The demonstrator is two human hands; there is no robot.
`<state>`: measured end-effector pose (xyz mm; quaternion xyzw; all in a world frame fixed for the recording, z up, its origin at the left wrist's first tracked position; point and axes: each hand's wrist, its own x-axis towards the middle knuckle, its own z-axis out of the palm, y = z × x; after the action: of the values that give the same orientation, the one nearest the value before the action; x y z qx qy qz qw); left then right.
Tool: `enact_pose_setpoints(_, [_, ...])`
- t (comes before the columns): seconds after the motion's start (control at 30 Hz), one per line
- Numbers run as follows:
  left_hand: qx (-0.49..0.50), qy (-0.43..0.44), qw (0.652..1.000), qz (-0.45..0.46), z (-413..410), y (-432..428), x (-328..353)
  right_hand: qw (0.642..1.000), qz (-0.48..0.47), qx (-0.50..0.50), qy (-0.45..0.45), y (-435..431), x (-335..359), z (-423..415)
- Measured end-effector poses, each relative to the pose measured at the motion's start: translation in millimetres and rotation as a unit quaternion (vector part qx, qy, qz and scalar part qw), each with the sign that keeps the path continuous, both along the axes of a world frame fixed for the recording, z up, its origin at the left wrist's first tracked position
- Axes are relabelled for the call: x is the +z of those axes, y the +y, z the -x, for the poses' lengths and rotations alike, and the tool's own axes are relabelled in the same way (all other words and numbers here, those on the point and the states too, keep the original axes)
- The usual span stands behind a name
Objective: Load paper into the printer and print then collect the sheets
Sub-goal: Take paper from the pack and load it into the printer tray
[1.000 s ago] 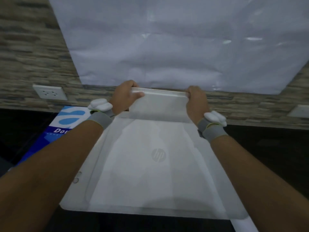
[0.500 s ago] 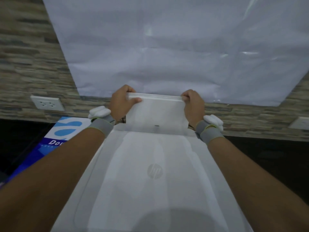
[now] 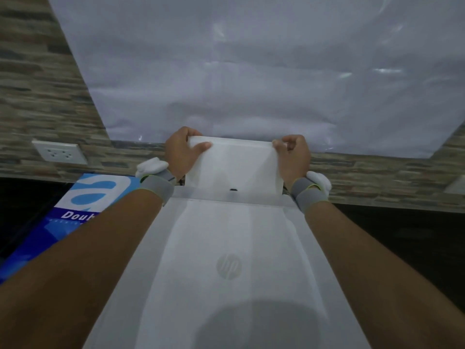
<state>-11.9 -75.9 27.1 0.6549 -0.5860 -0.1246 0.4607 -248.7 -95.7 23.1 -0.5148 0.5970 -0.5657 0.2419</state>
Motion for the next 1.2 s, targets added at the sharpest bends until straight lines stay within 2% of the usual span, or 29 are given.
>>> enact_pose_setpoints(0.33, [0.016, -0.079, 0.997, 0.006, 16.0, 31.9, 16.0, 0.995, -0.082, -0.045, 0.028, 38.4, 28.7, -13.9])
enact_pose_setpoints(0.5, [0.018, -0.05, 0.997, 0.057, 15.1, 78.6, 23.2, 0.996, -0.086, -0.037, -0.011, 96.5, 38.1, -44.8])
enact_pose_setpoints(0.63, [0.027, 0.016, 0.998, 0.053, 5.5, 123.4, 24.5, 0.994, -0.083, 0.033, -0.059, 149.5, 32.3, -81.8])
enact_pose_setpoints(0.83, [0.045, 0.026, 0.996, 0.078, -54.4, 198.9, 2.7, 0.984, -0.071, 0.119, -0.113, 231.3, 15.0, -157.5])
enact_pose_setpoints(1.07, [0.046, 0.018, 0.997, 0.052, -160.3, 272.2, -35.1, 0.965, -0.111, 0.188, -0.145, 313.3, -12.7, -266.9])
enact_pose_setpoints(1.2, [0.061, 0.014, 0.998, 0.009, -209.4, 302.6, -65.7, 0.957, -0.132, 0.211, -0.148, 345.9, -36.7, -321.2])
